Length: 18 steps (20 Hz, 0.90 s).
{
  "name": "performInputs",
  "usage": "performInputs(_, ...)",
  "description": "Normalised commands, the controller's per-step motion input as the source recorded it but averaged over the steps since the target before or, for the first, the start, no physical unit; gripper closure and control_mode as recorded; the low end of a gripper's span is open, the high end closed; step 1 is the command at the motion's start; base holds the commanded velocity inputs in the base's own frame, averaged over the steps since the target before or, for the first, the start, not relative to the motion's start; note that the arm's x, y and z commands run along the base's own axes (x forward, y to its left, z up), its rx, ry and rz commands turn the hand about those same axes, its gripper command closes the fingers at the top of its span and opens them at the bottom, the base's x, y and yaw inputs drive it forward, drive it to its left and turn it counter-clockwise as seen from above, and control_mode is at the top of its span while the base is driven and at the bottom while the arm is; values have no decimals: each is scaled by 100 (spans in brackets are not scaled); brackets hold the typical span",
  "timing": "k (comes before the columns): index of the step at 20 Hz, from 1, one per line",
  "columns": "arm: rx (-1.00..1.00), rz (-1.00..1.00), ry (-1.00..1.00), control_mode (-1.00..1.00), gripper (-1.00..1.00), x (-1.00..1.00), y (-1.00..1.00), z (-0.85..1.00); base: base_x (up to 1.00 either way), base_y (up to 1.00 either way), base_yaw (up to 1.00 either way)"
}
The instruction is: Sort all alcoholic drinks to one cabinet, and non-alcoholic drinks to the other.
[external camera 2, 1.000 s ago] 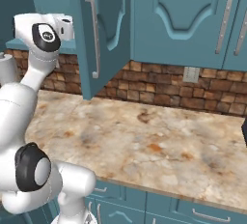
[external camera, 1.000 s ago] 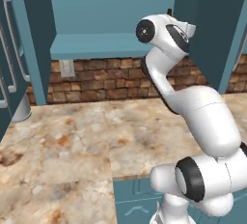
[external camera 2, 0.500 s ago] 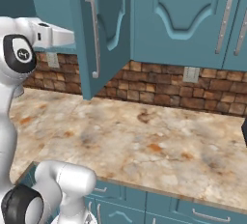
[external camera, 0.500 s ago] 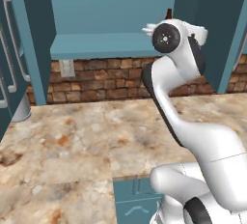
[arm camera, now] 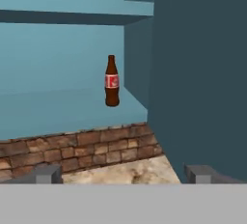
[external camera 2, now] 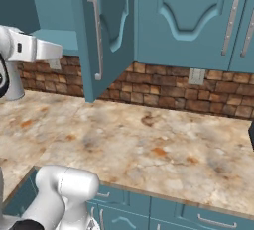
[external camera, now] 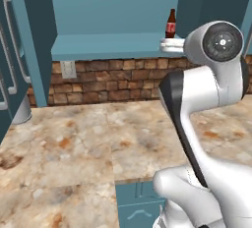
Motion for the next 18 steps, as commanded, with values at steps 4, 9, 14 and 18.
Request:
performInputs(4, 6, 9, 22, -100, -100, -97, 12, 0, 0, 0, 0)
performInputs(9, 7, 5, 20, -100, -100, -70, 2, -5, 0, 0, 0)
performInputs(14, 7, 0, 26, -100, -100, -13, 0, -34, 0, 0, 0)
performInputs(18, 4, 0, 20, -100, -100, 0, 0, -54, 0, 0, 0)
